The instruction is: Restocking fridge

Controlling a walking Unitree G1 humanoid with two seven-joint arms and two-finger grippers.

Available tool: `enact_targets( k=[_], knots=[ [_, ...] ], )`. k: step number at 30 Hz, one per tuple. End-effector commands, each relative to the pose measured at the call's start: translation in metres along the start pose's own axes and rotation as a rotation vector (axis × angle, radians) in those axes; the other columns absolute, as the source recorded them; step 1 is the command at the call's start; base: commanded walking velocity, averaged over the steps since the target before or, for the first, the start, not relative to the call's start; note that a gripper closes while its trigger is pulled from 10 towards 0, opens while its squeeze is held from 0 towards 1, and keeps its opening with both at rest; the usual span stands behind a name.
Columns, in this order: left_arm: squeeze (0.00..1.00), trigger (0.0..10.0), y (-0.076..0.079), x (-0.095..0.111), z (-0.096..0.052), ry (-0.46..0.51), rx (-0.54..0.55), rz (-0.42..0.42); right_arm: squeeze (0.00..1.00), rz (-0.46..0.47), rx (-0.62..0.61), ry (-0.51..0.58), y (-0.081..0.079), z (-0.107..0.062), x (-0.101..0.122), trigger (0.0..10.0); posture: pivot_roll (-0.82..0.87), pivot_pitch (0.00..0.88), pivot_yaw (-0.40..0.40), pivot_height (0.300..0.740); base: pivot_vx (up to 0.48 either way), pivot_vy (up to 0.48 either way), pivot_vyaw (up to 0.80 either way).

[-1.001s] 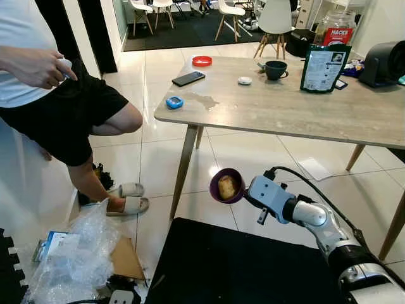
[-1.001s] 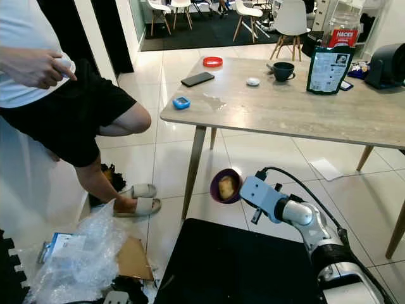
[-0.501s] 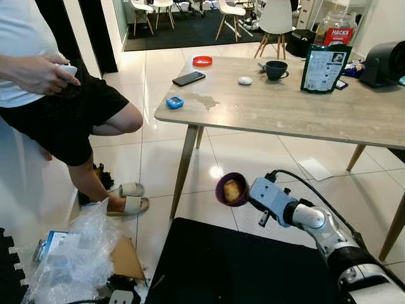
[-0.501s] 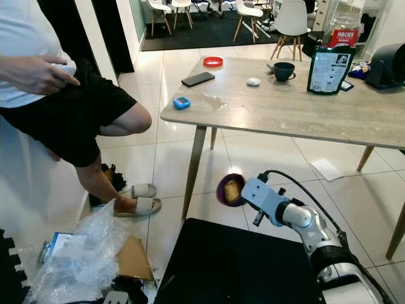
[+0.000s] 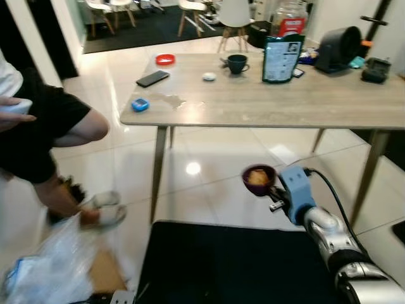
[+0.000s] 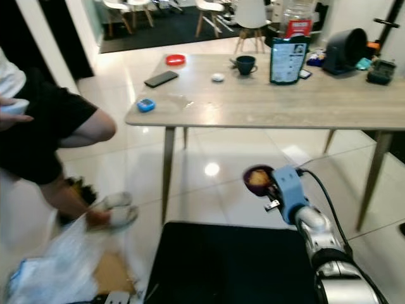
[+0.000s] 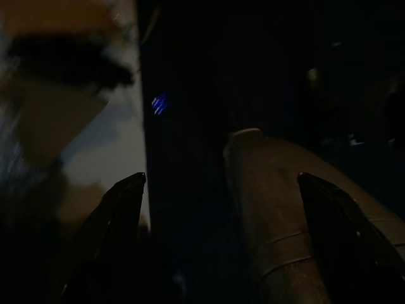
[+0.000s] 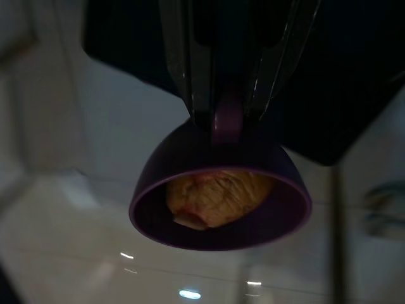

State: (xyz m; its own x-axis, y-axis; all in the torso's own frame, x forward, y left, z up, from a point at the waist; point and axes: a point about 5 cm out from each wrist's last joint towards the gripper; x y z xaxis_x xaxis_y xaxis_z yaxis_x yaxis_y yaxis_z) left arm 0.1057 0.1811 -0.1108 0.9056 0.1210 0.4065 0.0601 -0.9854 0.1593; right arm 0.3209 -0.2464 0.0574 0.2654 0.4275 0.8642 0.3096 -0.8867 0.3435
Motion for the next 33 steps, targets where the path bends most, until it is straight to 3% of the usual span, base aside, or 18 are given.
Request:
enact_targets(
  k=[1, 5, 15, 20, 33],
  knots=[
    [0.00, 10.0, -0.001, -0.021, -0.003, -0.084, 0.004, 0.001, 0.00, 0.048, -0.010, -0.014, -0.006, 0.000, -0.006, 10.0, 0.03, 0.000, 0.013, 0.739, 0.000, 0.000, -0.78],
    [0.00, 10.0, -0.001, -0.021, -0.003, -0.080, 0.005, 0.001, 0.00, 0.125, -0.082, -0.073, -0.005, -0.006, -0.022, 10.0, 0.02, 0.000, 0.013, 0.739, 0.000, 0.000, -0.78],
    [0.00, 10.0, -0.002, -0.021, -0.003, -0.079, 0.016, -0.001, 0.00, 0.202, -0.147, -0.162, -0.009, -0.015, -0.046, 10.0, 0.03, 0.000, 0.012, 0.739, 0.000, 0.000, -0.79],
    [0.00, 10.0, -0.003, -0.021, -0.004, -0.075, 0.029, -0.010, 0.00, 0.271, -0.161, -0.155, -0.014, -0.018, -0.052, 10.0, 0.03, 0.000, 0.016, 0.739, 0.000, 0.000, -0.80],
    [0.00, 10.0, -0.005, -0.021, -0.004, -0.061, 0.065, -0.016, 0.00, 0.350, -0.152, -0.075, -0.020, -0.017, -0.050, 10.0, 0.03, 0.000, 0.018, 0.739, 0.000, 0.000, -0.80]
  ],
)
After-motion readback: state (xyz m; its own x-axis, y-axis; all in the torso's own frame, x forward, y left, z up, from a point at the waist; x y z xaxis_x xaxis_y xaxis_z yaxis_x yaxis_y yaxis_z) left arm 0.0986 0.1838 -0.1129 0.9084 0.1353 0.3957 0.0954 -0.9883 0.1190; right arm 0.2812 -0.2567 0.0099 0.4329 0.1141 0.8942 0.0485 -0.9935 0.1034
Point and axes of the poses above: a point about 5 cm out from each wrist's last joint towards the gripper, its own z axis pointing out of the wrist towards the gripper, its own x axis along the axis of the wrist's last joint, y = z × x, and after that the axes turned 10 degrees about -z, right-handed
